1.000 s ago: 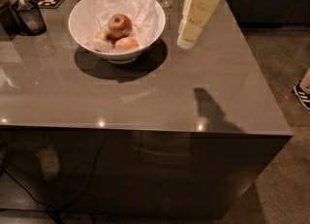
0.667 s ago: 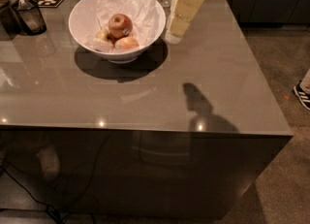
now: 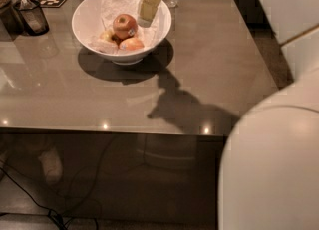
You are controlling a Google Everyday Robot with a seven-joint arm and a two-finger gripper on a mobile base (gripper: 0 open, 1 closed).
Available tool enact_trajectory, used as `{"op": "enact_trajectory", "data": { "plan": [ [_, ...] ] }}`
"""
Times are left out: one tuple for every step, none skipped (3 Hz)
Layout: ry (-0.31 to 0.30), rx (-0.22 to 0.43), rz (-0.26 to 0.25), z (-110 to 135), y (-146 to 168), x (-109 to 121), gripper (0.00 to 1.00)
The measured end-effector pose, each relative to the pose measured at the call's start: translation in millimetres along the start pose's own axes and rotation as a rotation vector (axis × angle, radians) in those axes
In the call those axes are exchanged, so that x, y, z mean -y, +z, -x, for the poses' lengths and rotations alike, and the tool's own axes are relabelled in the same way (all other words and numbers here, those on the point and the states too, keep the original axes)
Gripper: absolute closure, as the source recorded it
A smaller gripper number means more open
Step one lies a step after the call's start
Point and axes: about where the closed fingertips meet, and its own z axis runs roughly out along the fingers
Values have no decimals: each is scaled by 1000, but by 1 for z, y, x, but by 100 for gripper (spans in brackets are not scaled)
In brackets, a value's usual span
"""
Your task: Pick apple from white bowl
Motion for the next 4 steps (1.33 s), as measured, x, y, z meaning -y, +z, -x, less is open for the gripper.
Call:
{"op": "enact_trajectory", "data": {
  "plan": [
    [-1, 33, -35, 11, -5, 12, 0],
    [-1, 34, -35, 11, -5, 12, 0],
    [1, 63, -52, 24, 11, 28, 0],
    [-2, 52, -37, 37, 41, 44, 0]
  ]
}}
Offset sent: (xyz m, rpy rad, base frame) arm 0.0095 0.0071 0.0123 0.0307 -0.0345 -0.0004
